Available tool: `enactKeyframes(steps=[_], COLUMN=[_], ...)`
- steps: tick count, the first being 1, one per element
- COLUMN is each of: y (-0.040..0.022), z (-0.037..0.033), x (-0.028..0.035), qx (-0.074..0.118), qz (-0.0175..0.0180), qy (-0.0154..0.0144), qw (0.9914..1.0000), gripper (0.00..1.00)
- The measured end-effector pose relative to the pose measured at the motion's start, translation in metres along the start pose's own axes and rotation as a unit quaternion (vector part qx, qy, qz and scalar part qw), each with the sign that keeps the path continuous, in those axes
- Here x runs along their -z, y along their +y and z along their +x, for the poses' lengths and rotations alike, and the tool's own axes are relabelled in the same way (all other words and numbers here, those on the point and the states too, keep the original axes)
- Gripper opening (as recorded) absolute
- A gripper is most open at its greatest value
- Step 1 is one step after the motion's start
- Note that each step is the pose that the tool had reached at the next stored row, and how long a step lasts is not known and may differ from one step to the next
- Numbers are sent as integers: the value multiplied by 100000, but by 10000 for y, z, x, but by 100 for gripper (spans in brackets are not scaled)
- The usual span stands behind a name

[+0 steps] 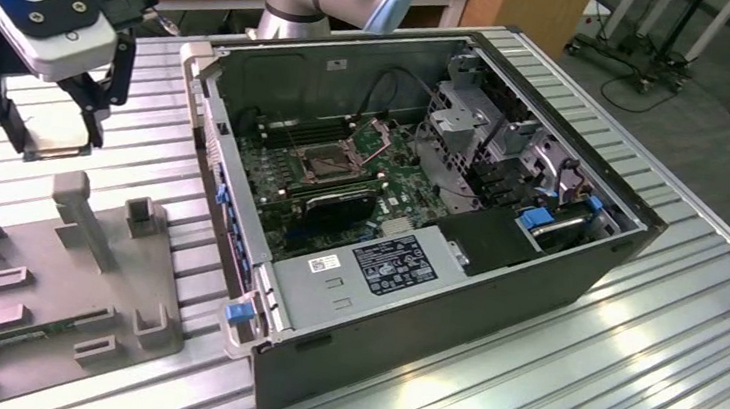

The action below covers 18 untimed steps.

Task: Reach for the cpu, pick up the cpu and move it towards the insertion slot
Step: 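Pick up the cpu and move it towards the insertion slot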

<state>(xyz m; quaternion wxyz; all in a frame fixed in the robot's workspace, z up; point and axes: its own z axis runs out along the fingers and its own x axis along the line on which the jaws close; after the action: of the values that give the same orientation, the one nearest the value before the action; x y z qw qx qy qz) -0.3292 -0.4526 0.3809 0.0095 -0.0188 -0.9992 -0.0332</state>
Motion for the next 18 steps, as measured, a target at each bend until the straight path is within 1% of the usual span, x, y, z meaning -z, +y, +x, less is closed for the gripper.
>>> enactKeyframes(steps=[11, 18], y=[1, 3], z=[-17, -84], x=[0, -3], qx=[-1, -3], qz=[-1, -63], qy=[-1, 1], qw=[100000, 100000], gripper=[55, 55])
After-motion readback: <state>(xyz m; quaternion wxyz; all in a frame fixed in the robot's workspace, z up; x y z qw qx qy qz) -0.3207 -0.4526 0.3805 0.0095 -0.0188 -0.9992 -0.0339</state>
